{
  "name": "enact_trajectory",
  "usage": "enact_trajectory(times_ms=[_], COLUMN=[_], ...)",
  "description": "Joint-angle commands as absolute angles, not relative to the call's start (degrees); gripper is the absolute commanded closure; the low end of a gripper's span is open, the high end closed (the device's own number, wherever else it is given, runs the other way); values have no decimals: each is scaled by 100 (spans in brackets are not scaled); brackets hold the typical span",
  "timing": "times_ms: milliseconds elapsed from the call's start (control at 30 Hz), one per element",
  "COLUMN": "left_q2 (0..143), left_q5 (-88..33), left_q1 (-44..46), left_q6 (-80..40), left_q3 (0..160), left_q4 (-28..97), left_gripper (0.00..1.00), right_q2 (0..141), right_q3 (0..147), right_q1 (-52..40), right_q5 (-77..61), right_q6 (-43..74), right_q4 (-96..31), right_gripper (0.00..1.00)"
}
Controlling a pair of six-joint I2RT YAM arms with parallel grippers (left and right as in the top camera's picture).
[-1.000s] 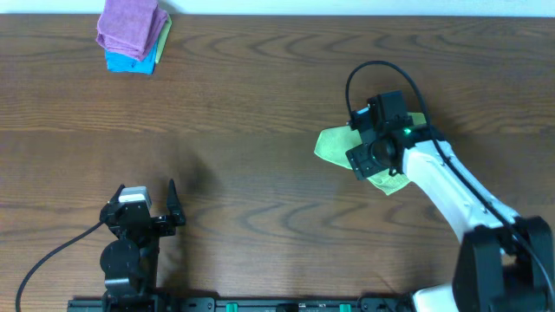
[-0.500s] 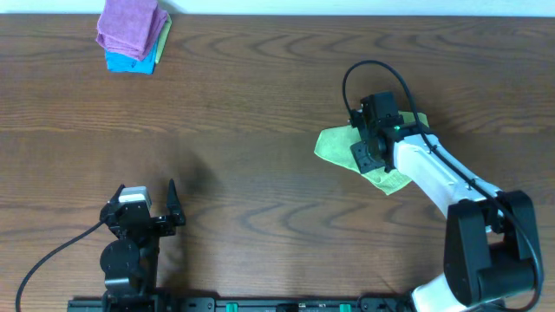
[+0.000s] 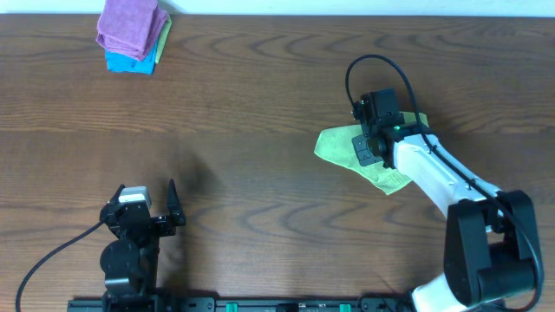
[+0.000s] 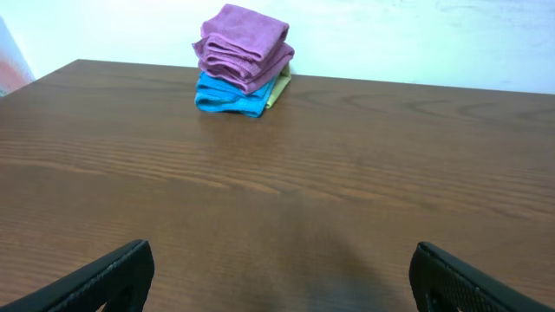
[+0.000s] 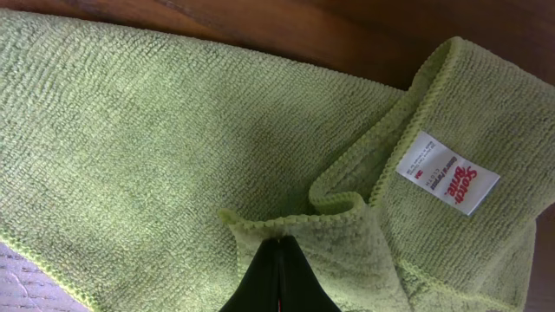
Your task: Fold the cloth
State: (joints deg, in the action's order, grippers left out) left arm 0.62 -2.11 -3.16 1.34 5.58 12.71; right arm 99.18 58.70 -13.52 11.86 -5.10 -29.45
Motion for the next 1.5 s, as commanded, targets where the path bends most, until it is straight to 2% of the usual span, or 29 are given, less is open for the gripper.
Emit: enact_trajectory(times_ms=[0,600,633,667,700,1000,1467], left_q2=[32,32,32,32,32,32,32], left_q5=[-106,-106,-106,-106,-106,-106,-106], left_q1=[-287,-287,-287,-287,-287,-287,-287], left_q6=[174,174,174,174,174,174,174], left_q3=[395,395,395,395,395,395,395], left_q4=[1317,1317,1317,1317,1317,1317,1317], left_gripper=[5,5,5,5,5,5,5], right_q2=[9922,9913,9913,9929,9966,10523,10973], right_q3=[6010,7758,7758,7754,7752,7752,7703], right_q1=[-1387,-1966,-1970,-1964,-1944,-1734,-1531], right_q5=[1267,963,965,965,965,965,1267], right_q6=[-331,-611,-615,-696,-788,-1017,-1507], right_q4=[-2936,-2606,-2700,-2891,-3057,-4491,-4849], right_gripper=[99,99,86,65,56,47,48])
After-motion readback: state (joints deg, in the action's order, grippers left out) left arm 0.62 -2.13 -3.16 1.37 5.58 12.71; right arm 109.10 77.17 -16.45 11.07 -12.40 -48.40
